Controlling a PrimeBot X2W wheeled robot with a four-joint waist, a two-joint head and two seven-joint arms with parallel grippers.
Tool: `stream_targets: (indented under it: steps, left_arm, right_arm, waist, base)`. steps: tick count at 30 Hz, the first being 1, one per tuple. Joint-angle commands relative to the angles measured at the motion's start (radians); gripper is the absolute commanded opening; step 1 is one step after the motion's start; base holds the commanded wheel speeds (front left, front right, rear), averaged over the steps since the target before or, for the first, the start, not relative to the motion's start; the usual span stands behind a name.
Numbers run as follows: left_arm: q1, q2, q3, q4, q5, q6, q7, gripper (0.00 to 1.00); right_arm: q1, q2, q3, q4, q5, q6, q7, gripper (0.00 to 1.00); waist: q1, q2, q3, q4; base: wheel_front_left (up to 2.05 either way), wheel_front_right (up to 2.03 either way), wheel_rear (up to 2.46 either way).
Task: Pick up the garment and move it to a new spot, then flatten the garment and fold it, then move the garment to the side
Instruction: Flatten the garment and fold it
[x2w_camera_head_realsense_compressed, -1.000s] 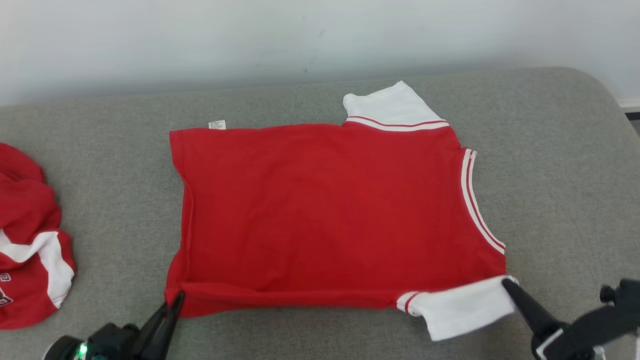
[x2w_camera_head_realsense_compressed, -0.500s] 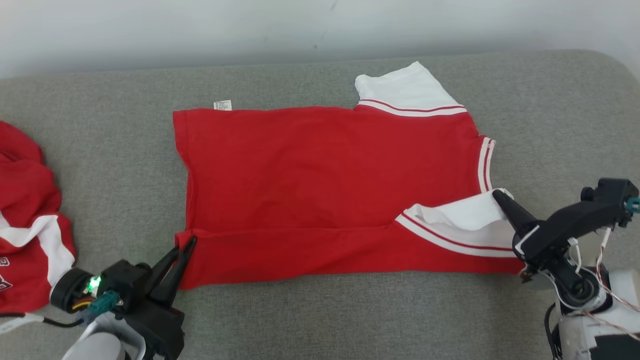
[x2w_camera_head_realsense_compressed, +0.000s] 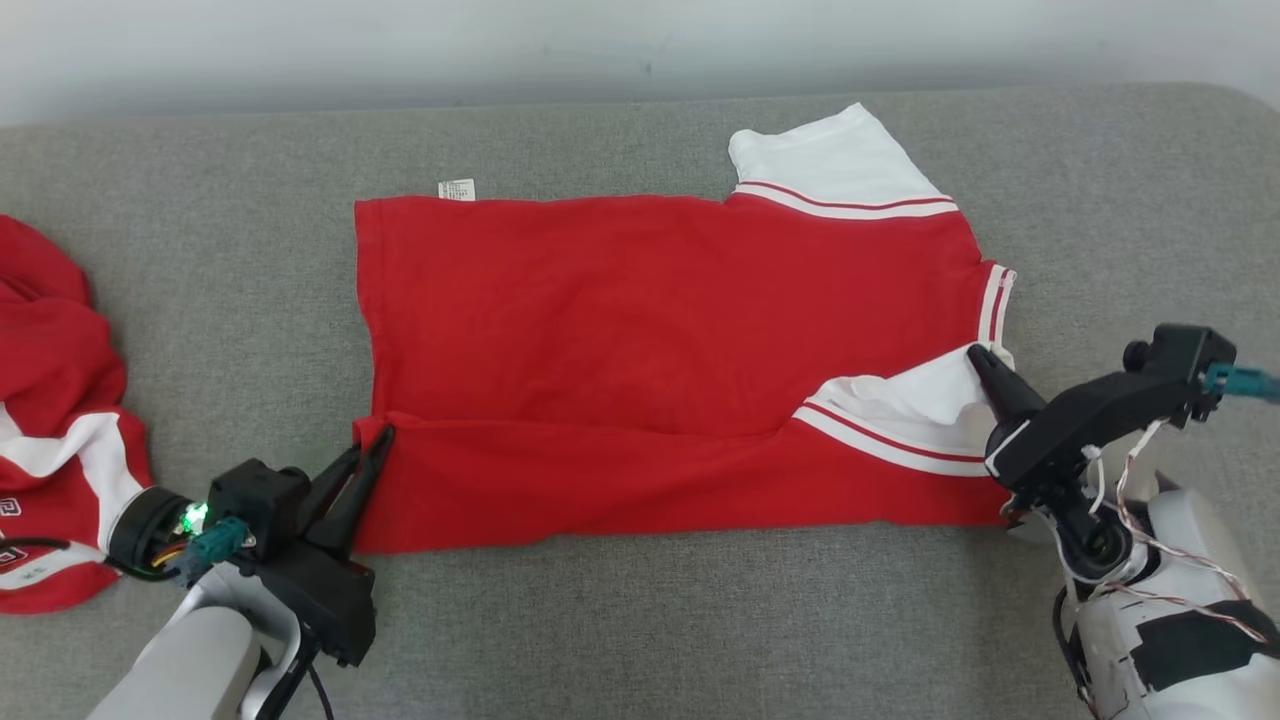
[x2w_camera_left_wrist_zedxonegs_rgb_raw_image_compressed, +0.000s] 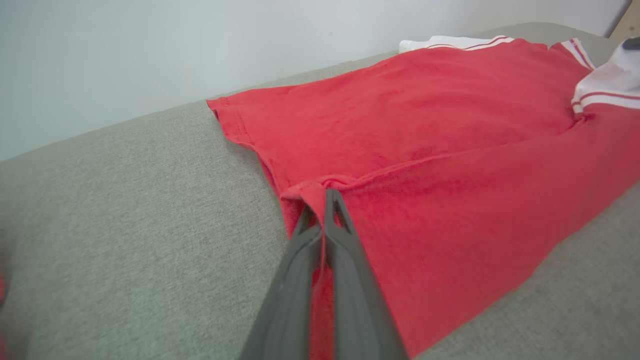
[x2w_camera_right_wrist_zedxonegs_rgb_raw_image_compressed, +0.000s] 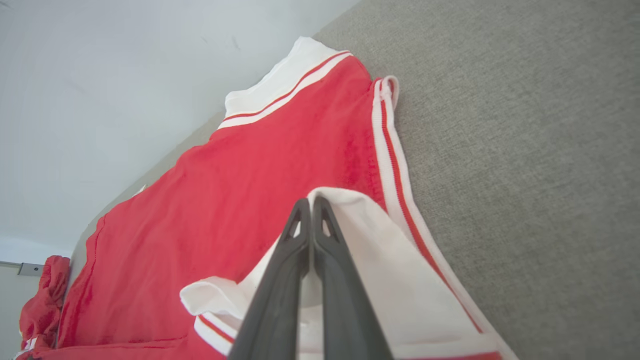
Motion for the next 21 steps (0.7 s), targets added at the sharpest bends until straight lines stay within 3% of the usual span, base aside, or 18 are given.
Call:
stream_targets:
  steps: [1, 2, 3, 18, 21]
  left_arm:
    - [-0.006, -0.015, 0.012, 0.016, -0.012, 0.002, -0.003, 0.22]
    - [-0.006, -0.019, 0.016, 0.017, -0.003, 0.002, -0.003, 0.62]
    - [-0.004, -0.021, 0.026, 0.018, 0.008, 0.002, -0.003, 1.0]
    - [0.21, -0.101, 0.227, -0.111, 0.193, 0.017, -0.003, 1.0]
    - [0.255, -0.118, 0.259, -0.137, 0.221, 0.02, -0.003, 1.0]
  right_arm:
    - [-0.012, -0.003, 0.01, 0.023, 0.016, -0.002, -0.036, 0.38]
    - [-0.015, -0.005, 0.015, 0.033, 0.022, -0.002, -0.054, 0.8]
    - [-0.017, -0.006, 0.022, 0.045, 0.028, -0.002, -0.074, 1.0]
    - [0.154, -0.105, 0.15, 0.004, 0.098, -0.002, -0.297, 1.0]
    - [0.202, -0.152, 0.195, -0.02, 0.032, -0.002, -0.357, 1.0]
  waist:
    - [-0.0001, -0.0001, -0.004, -0.001]
    - [-0.0001, -0.0001, -0.008, 0.0]
    - [-0.0001, -0.0001, -0.013, 0.0]
    - [-0.0001, -0.0001, -0.105, 0.012]
    - [-0.0001, -0.0001, -0.104, 0.012]
  base:
    - [0.0, 0.0, 0.0]
    - [0.0, 0.0, 0.0]
    - [0.0, 0.0, 0.0]
    - [0.0, 0.0, 0.0]
    - [0.0, 0.0, 0.0]
